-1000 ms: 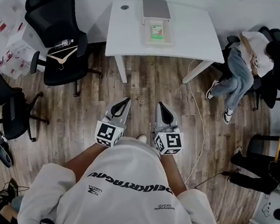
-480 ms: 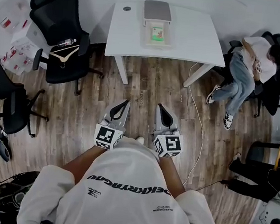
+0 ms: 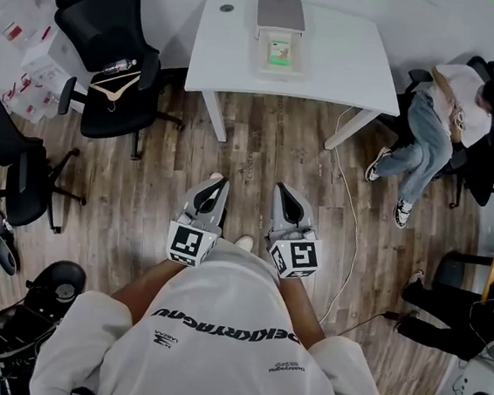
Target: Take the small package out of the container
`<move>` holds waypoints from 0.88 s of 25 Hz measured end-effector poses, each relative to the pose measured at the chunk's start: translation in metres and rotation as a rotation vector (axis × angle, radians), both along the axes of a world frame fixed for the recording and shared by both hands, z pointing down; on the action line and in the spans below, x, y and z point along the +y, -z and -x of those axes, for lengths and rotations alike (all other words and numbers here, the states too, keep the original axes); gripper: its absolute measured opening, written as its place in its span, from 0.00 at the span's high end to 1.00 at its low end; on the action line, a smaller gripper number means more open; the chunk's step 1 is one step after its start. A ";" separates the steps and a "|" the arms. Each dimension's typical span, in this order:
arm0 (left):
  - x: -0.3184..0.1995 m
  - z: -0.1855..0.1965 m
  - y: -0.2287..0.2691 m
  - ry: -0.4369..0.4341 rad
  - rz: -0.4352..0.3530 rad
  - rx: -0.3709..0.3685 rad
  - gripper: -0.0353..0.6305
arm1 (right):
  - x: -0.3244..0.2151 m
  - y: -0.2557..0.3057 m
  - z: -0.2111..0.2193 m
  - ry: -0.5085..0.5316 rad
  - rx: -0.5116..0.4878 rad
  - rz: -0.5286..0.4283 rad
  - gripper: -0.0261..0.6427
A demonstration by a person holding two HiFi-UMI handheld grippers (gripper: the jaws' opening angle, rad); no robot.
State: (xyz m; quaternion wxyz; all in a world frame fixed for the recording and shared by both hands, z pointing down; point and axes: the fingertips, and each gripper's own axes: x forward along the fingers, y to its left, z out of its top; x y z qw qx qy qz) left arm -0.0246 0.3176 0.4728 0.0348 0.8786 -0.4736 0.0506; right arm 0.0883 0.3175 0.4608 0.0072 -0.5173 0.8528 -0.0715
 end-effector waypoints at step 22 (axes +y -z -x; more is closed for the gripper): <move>-0.112 0.001 -0.016 -0.054 0.029 0.044 0.94 | -0.106 -0.011 0.010 0.008 0.033 0.013 0.96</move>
